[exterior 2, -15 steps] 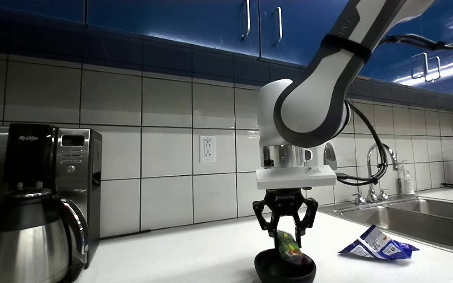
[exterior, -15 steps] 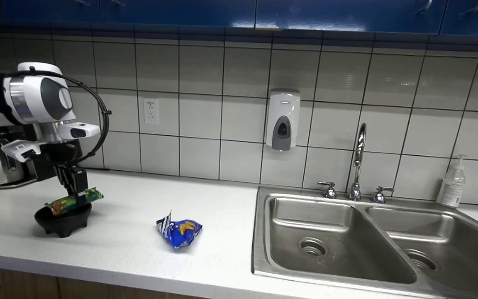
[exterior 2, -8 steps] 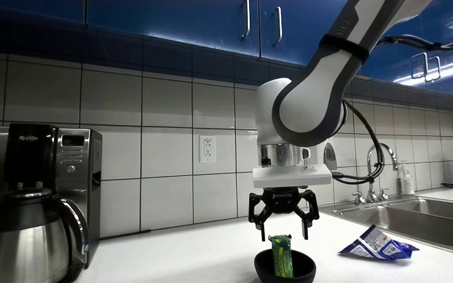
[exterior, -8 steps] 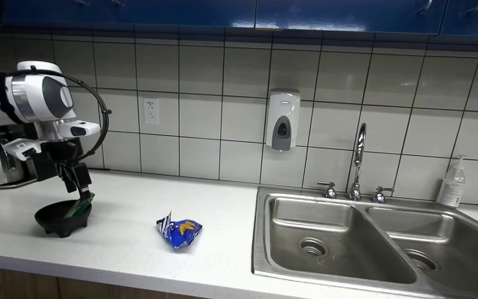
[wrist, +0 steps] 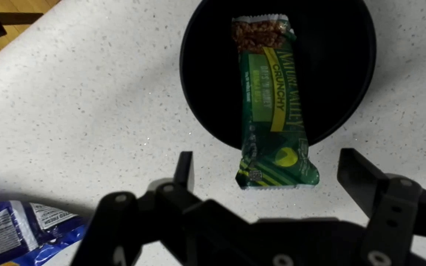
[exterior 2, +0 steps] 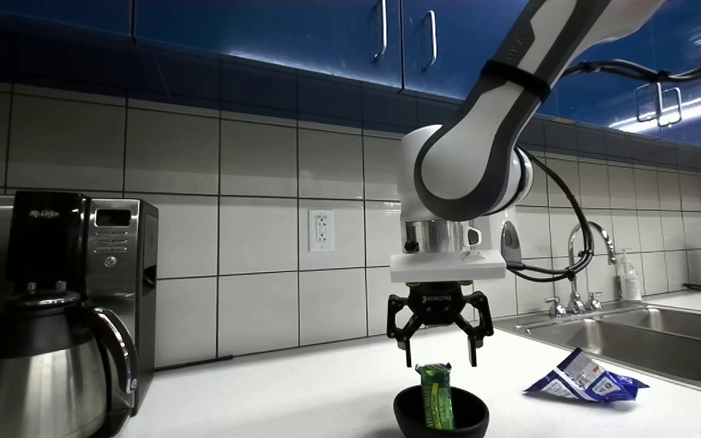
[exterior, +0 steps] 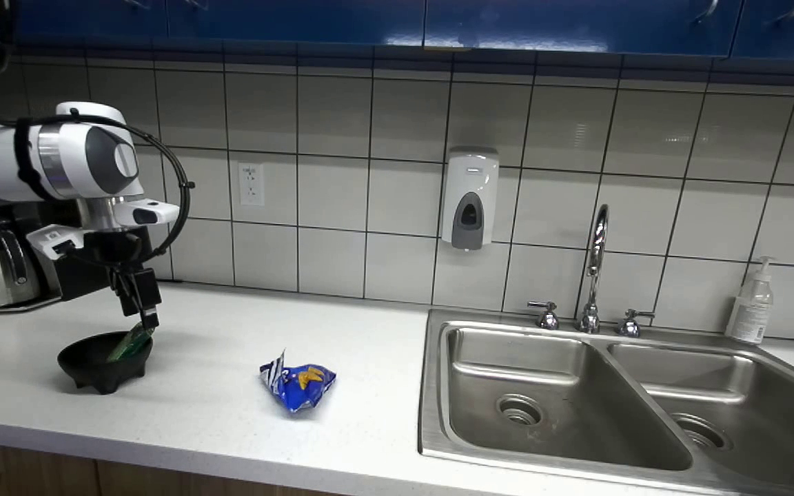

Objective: Put the green packet in the bowl.

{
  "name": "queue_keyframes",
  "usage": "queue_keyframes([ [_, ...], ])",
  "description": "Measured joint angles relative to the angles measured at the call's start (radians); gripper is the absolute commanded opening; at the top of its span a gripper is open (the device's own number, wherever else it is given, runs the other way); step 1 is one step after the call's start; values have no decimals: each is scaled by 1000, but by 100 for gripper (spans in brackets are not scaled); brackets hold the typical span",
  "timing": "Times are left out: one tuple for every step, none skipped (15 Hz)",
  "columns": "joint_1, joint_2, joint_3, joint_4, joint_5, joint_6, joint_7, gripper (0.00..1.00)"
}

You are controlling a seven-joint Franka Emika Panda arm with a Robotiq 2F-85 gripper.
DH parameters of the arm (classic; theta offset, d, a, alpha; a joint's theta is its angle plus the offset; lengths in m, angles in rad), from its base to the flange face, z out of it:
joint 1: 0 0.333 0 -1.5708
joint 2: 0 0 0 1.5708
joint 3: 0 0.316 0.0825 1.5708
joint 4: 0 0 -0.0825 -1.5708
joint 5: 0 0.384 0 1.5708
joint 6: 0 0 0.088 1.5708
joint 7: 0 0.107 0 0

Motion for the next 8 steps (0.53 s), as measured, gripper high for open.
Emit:
queue_keyframes([
  [-2, 0, -11, 10, 24, -15, -22, 100],
  [-5, 0, -22, 21, 48, -34, -46, 100],
  [-8, 0, -33, 34, 69, -55, -73, 100],
  [-12, 0, -43, 49, 88, -79, -100, 100],
  [-17, 0, -52, 64, 102, -101, -122, 100],
  [-21, 0, -61, 78, 113, -127, -146, 100],
  [-27, 0, -67, 91, 124, -151, -171, 100],
  [-30, 0, -75, 102, 135, -175, -195, 100],
])
